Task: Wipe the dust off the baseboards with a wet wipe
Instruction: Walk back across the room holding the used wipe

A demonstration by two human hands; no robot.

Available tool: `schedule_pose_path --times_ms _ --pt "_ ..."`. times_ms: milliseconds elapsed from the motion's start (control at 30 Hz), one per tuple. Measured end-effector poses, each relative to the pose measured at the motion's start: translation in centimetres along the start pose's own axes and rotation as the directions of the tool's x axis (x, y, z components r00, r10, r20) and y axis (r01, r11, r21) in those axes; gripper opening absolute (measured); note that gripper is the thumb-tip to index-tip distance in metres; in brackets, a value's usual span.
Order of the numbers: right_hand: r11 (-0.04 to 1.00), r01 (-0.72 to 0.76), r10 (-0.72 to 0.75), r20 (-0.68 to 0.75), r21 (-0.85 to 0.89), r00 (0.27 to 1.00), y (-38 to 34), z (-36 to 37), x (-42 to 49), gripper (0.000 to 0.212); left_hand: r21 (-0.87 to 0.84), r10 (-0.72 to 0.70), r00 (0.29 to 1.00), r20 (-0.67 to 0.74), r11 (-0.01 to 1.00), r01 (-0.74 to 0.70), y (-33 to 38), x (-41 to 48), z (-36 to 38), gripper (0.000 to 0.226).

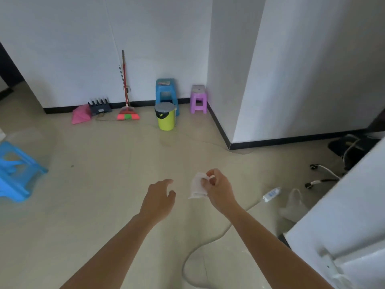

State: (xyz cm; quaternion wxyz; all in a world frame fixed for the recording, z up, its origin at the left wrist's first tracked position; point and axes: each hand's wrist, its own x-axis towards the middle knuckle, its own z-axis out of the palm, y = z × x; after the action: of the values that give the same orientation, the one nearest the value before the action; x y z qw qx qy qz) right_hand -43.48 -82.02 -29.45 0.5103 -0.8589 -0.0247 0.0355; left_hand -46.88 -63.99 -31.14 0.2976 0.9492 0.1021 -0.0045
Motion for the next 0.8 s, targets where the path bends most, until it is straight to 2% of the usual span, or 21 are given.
schedule_pose_path --times_ms 133,267,333,400,533,700,800 --pt "0.999 -0.032 0.031 -0.009 -0.036 0.999 -2.1 2.0 11.4 0.007 0.024 -0.022 1.000 0.011 0.999 0.021 -0.9 12.2 -2.4 0.045" --pt "0.995 -0.031 0.028 -0.026 -0.099 0.999 -3.3 3.0 24.0 0.005 0.173 0.018 1.000 0.018 0.985 -0.021 -1.1 24.1 -2.6 0.049" --pt "0.991 -0.017 0.014 -0.026 -0.136 1.000 -3.4 3.7 30.9 0.007 0.192 0.013 1.000 0.020 0.981 -0.016 -0.9 30.9 -2.3 0.050" --pt "0.991 0.006 -0.013 -0.050 -0.134 0.999 -3.5 4.1 38.1 0.008 0.145 0.030 1.000 0.010 0.989 -0.031 0.0 38.1 -1.8 0.049" --pt "0.999 -0.027 0.028 -0.044 0.032 0.999 -4.5 4.2 52.9 0.007 0.021 0.046 0.998 0.039 0.999 -0.047 2.8 52.4 -1.7 0.043" --pt "0.979 -0.065 0.054 0.059 0.196 0.997 -8.6 3.0 69.1 0.008 -0.262 -0.101 0.991 0.088 0.958 0.121 4.7 68.2 -3.7 0.039" --pt "0.930 -0.171 0.127 0.151 0.327 0.980 -10.5 2.8 78.0 0.019 -0.467 -0.182 0.974 0.134 0.855 0.224 5.4 76.8 -4.7 0.035"
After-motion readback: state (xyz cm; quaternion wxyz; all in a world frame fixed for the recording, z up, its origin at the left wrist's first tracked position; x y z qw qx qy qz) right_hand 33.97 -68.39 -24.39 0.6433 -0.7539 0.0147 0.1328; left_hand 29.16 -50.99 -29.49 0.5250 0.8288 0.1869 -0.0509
